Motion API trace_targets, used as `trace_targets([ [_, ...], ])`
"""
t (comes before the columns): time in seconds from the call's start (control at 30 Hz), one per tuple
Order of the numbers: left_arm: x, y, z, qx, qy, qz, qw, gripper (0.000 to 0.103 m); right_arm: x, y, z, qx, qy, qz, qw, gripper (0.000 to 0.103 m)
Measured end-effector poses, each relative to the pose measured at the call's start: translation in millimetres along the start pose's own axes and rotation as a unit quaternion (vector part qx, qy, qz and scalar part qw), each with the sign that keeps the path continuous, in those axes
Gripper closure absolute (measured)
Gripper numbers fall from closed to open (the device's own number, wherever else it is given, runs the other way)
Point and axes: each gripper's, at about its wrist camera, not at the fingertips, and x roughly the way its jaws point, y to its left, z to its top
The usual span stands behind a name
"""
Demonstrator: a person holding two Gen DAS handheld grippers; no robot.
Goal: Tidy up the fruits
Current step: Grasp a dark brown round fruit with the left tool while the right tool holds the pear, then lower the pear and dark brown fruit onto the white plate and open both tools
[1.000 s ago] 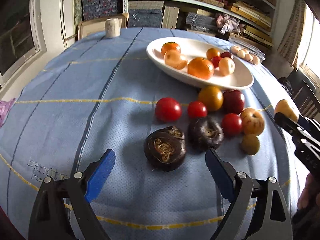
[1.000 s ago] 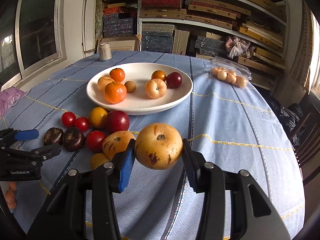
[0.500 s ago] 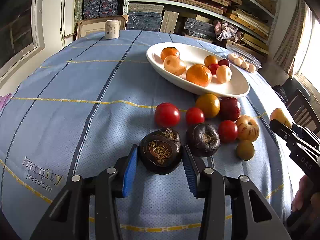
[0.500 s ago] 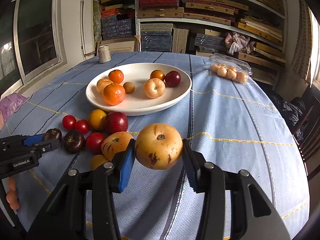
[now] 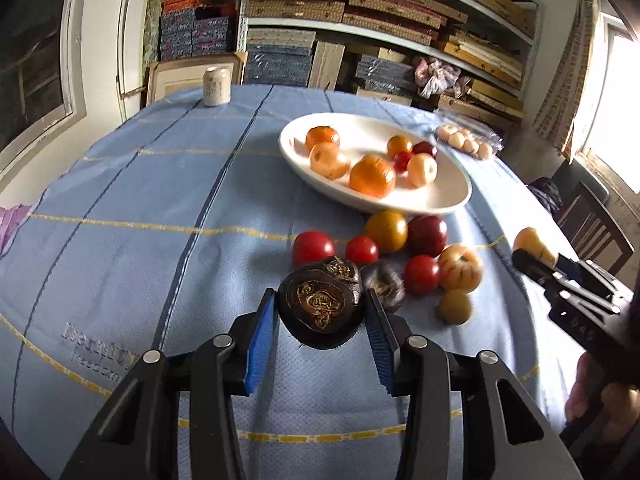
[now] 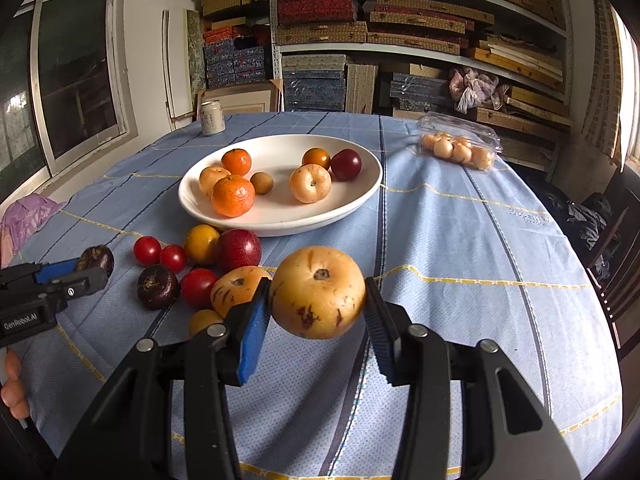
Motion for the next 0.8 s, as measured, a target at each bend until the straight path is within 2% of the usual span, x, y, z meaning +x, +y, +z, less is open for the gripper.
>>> trace_targets([
  [0.23,-10,-17,22,0.015,-0.013,-0.015,0.9997,0.059,-15,-7,16,0.002,-0.014,0.010,1.000,0.059],
  [0.47,-6,-31,63,0.029,-0.030,-0.021,0.9989,0.059,-18,-16,55,-0.007,-0.025,0.008,1.000,0.058],
  [0.63,18,-39,103,0.031,-0.027,-0.020,0.9989,0.059,-4,-24,87,-0.011,-0.019,0.013,1.000,0.058],
  [0.8,50,-43,139,0.021,-0.018,-0.015,0.9995,0.059,28,-28,110,-0.017,-0.007,0.016,1.000,0.058],
])
